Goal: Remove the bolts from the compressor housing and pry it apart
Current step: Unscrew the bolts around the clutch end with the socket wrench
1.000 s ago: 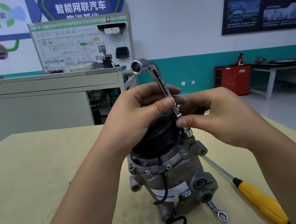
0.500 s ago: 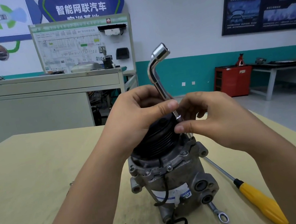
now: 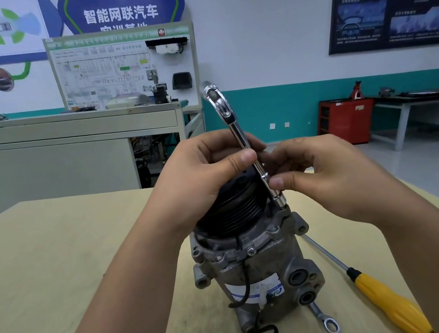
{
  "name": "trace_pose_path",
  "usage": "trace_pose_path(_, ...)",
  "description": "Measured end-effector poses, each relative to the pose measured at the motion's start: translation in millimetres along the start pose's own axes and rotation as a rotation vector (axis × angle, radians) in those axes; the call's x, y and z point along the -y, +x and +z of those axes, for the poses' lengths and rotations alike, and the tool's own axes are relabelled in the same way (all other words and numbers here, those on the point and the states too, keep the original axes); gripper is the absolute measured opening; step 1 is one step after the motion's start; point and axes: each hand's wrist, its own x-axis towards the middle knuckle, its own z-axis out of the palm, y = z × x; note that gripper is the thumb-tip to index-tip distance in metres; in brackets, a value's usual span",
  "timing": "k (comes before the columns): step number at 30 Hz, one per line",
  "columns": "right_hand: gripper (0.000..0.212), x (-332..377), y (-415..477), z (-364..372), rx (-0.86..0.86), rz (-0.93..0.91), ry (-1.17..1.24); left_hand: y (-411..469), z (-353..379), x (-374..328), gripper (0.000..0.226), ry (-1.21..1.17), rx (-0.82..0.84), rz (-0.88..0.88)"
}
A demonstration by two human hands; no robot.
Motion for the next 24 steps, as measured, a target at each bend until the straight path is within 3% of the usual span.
trace_pose_path(2, 0.015, 1.1, -0.4, -1.1, -0.002, -0.012, 0.001, -0.6, 1.0, -0.5, 0.007, 0.002, -0.024, 0.003)
trace_pose_path(10, 0.019, 3.5, -0.1, 7.0, -0.039, -0.005, -0.002, -0.6, 2.2, 0.1, 0.026, 0.019, -0.092, -0.006)
trace_pose_path(16, 0.015, 3.4, -0.4, 3.8, -0.011, 0.005, 0.002, 0.4, 0.6, 2.0, 0.015, 0.027, -0.060, 0.006)
trace_pose_path(24, 0.028, 3.5, -0.2, -1.6, 0.024, -0.022, -0.051, 0.1, 1.1, 0.6, 0.014, -0.004, -0.020, 0.003)
